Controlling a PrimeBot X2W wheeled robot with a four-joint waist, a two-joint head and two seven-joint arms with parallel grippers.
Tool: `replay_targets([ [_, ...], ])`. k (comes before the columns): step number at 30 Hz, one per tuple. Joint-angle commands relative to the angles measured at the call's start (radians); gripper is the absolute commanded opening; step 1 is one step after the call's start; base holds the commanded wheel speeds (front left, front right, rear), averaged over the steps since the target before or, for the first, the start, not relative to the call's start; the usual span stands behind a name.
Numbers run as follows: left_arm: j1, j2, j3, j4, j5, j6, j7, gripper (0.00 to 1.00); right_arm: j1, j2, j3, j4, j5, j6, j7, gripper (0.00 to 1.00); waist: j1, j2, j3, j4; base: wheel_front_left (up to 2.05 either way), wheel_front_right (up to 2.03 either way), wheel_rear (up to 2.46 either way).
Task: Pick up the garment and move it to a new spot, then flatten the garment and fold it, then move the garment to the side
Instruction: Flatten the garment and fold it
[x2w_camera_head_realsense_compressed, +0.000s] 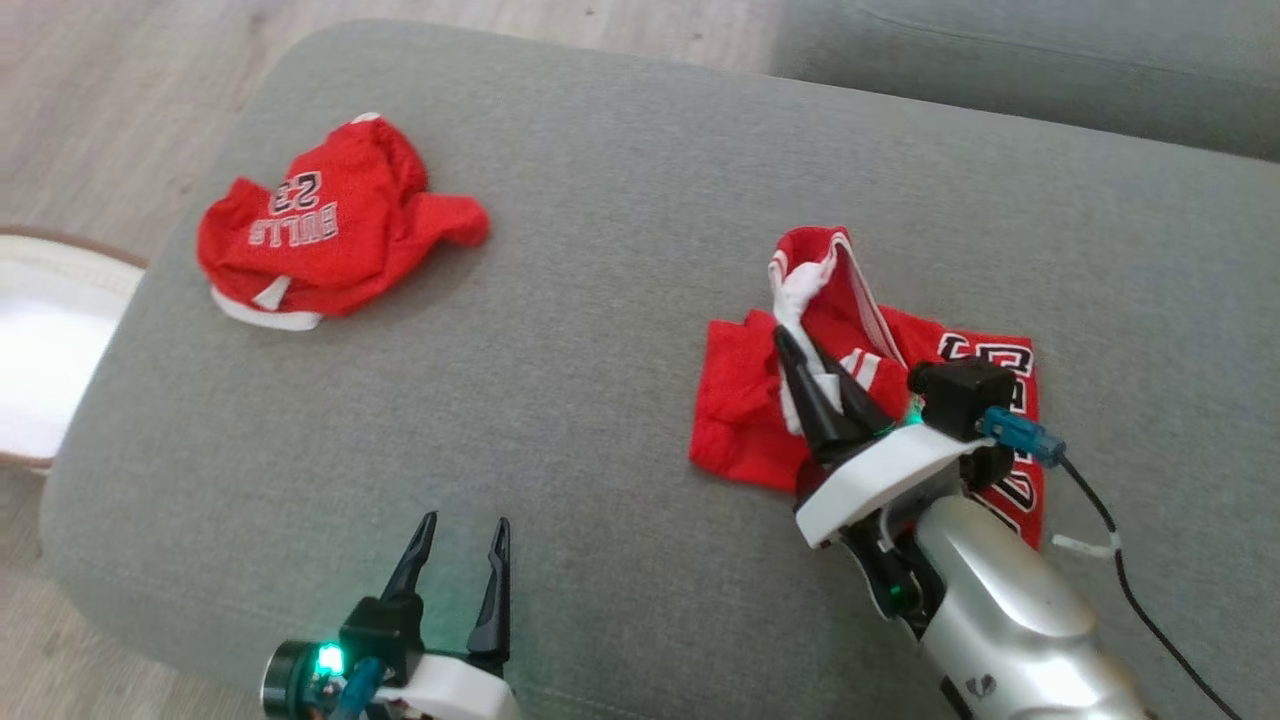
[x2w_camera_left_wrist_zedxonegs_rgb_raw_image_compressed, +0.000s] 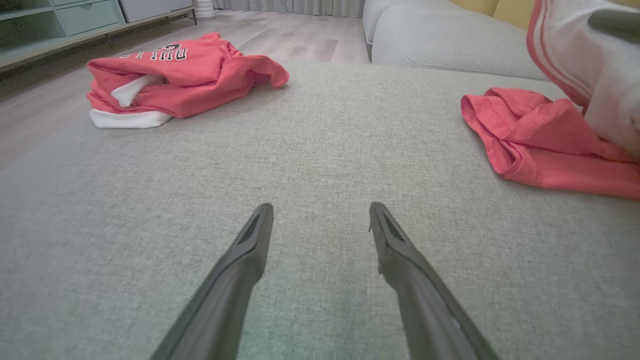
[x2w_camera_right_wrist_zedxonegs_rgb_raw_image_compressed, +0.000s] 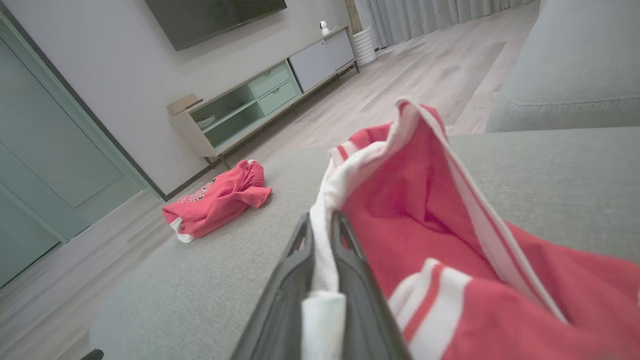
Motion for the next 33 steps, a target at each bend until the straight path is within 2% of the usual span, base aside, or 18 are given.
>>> replay_targets([
  [1,-0.017,0.003,0.024,-0.026,-0.011,0.006,-0.01,1.0,-0.033,0.022,0.017,-0.036,0.019,-0.001,-0.013,1.0,0.0,0.0,-0.003,0.003,0.0,0.0,0.0],
  [5,-0.021,0.003,0.03,-0.033,-0.014,0.011,-0.01,1.0,-0.034,0.023,-0.001,-0.063,0.02,-0.001,-0.013,1.0,0.0,0.0,-0.006,-0.024,0.0,0.0,0.0],
  [9,-0.033,0.003,0.045,-0.041,-0.009,0.012,-0.01,1.0,-0.014,0.021,-0.089,-0.099,-0.024,-0.001,-0.014,1.0,0.0,0.0,-0.017,-0.085,0.0,0.0,0.0],
  [18,-0.072,0.003,0.092,-0.046,0.021,0.005,-0.01,1.0,0.099,0.014,-0.404,-0.137,-0.291,-0.001,-0.014,1.0,0.0,0.0,-0.059,-0.22,0.0,0.0,0.0],
  [22,-0.071,0.003,0.126,-0.046,0.032,0.005,-0.01,1.0,0.163,0.021,-0.487,-0.148,-0.378,-0.001,-0.014,1.0,0.0,0.0,-0.078,-0.263,0.0,0.0,0.0],
  [26,-0.05,0.003,0.149,-0.05,0.039,0.004,-0.01,1.0,0.214,0.024,-0.518,-0.15,-0.425,-0.001,-0.014,1.0,0.0,0.0,-0.095,-0.29,0.0,0.0,0.0],
  [33,0.008,0.003,0.166,-0.055,0.03,0.011,-0.01,1.0,0.281,0.025,-0.502,-0.121,-0.434,-0.001,-0.014,1.0,0.0,0.0,-0.114,-0.307,0.0,0.0,0.0],
])
